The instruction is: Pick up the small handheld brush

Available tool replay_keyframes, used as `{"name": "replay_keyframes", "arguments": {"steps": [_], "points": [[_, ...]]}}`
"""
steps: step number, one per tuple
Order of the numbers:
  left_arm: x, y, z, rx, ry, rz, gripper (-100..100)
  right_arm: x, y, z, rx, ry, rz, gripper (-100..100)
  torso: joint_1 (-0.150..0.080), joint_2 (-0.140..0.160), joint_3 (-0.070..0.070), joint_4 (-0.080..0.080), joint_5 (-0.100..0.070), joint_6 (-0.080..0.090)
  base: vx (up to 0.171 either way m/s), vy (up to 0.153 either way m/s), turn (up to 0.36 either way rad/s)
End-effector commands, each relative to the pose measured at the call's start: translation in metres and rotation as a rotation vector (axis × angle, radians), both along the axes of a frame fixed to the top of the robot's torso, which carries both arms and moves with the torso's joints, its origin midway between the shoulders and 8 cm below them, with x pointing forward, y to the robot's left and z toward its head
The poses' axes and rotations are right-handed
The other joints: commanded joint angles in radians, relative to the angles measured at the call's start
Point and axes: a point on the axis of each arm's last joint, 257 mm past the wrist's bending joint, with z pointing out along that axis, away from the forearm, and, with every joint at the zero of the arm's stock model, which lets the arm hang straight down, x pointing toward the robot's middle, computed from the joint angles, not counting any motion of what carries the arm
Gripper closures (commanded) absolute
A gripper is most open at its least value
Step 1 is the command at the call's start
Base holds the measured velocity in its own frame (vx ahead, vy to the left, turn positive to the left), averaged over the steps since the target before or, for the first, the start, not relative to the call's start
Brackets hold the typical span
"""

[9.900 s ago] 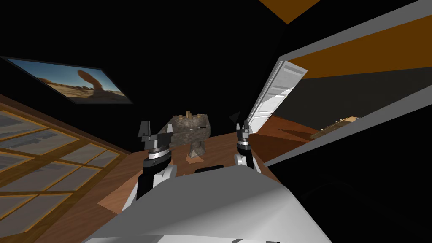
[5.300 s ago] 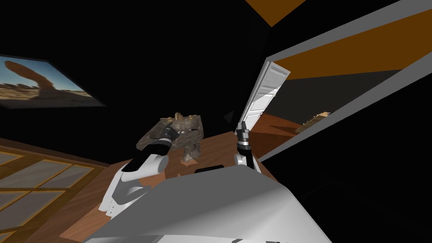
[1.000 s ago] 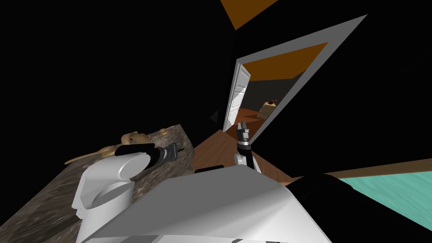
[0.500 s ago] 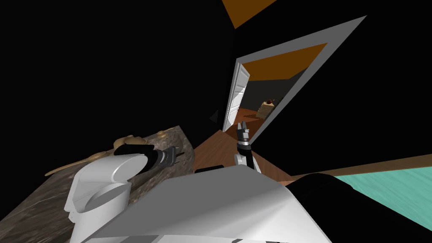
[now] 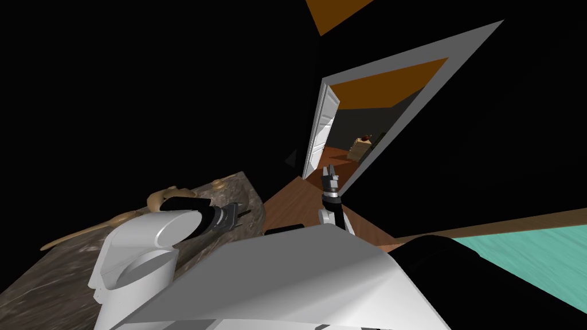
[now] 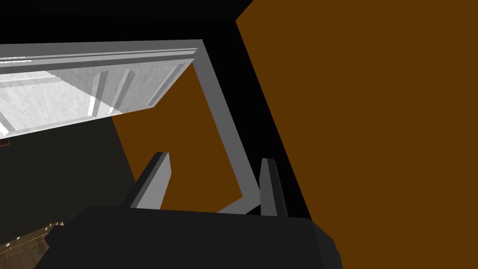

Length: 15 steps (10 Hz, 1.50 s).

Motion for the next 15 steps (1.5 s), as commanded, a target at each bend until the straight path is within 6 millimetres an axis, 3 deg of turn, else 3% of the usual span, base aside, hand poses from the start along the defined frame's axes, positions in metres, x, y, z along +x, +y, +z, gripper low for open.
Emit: {"name": "replay_keyframes", "arguments": {"steps": [1,5,6,10,11,12,15], "points": [[0.006,0.002,-0.005,-0.001,-0.004,0.002,-100,0.0,0.0,0.0,0.0,0.0,0.0,0,0.0,0.0,0.0,0.0,0.0,0.0,-0.024,-0.018,-0.019],[0.015,0.006,-0.015,0.0,-0.005,0.007,-100,0.0,0.0,0.0,0.0,0.0,0.0,0,-0.001,0.001,0.0,-0.001,0.001,0.0,-0.023,-0.016,-0.014],[0.016,0.007,-0.015,0.001,-0.009,0.006,100,0.0,0.0,0.0,0.0,0.0,0.0,0,0.001,-0.001,-0.001,-0.001,0.002,0.0,0.0,0.0,0.0],[0.017,0.007,-0.014,0.002,-0.012,0.007,100,0.0,0.0,0.0,0.0,0.0,0.0,0,0.002,-0.003,-0.003,-0.003,0.003,0.001,0.0,0.0,0.0],[0.017,0.007,-0.014,0.002,-0.012,0.007,0,0.0,0.0,0.0,0.0,0.0,0.0,0,0.002,-0.003,-0.003,-0.003,0.003,0.001,0.0,0.0,0.0],[0.01,0.004,-0.009,-0.001,-0.005,0.004,100,0.0,0.0,0.0,0.0,0.0,0.0,0,0.002,-0.003,-0.003,-0.003,0.003,0.001,0.02,0.012,0.018],[0.0,0.0,0.002,0.0,-0.003,-0.001,100,0.0,0.0,0.0,0.0,0.0,0.0,0,0.003,-0.004,-0.004,-0.003,0.003,0.0,0.029,0.021,0.022]]}}
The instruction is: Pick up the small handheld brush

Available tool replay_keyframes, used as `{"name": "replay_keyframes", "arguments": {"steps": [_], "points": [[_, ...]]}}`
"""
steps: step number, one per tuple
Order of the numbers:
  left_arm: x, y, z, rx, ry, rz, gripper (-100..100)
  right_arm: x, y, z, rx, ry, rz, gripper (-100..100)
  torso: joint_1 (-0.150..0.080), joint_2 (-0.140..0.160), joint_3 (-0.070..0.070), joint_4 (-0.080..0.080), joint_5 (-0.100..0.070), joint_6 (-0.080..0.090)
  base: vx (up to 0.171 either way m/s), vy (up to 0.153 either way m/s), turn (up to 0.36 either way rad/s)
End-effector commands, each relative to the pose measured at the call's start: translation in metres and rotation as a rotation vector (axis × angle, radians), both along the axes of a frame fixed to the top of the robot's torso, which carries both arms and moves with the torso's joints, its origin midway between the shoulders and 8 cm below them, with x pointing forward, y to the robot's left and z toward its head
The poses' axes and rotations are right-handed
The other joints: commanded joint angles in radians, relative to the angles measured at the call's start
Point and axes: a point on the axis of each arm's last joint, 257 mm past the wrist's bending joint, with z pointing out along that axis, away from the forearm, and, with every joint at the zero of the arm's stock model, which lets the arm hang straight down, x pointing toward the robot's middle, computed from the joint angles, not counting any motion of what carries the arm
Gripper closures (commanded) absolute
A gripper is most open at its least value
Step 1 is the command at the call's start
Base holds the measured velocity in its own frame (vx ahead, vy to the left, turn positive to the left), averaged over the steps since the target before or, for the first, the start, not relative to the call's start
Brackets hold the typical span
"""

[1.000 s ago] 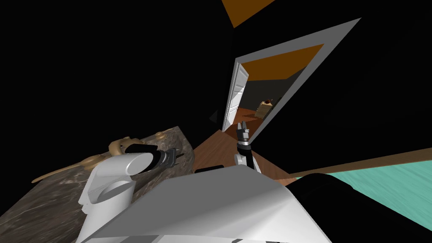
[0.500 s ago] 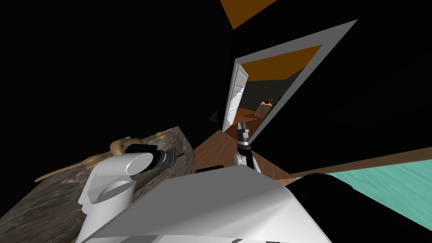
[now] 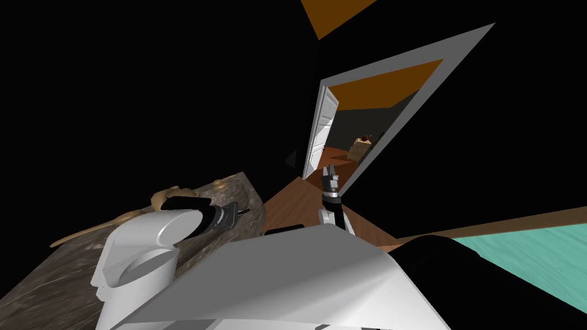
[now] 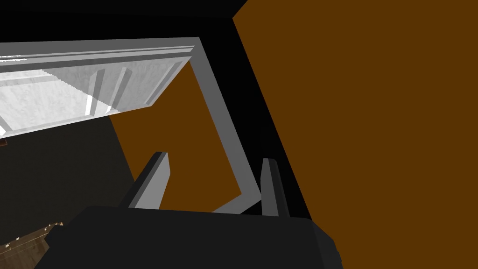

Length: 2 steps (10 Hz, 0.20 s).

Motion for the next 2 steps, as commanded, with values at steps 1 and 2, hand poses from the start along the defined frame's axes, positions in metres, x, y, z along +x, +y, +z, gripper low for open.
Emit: {"name": "replay_keyframes", "arguments": {"steps": [1,2], "points": [[0.0,0.0,0.0,0.0,0.0,0.0,100,0.0,0.0,0.0,0.0,0.0,0.0,0,0.0,0.0,0.0,0.0,0.0,0.0,0.012,0.008,0.004],[-0.001,-0.0003,0.0003,0.0,0.002,0.0,0,0.0,0.0,0.0,0.0,0.0,0.0,0,0.0,0.0,0.0,0.0,0.0,0.0,0.0,0.0,0.0]]}}
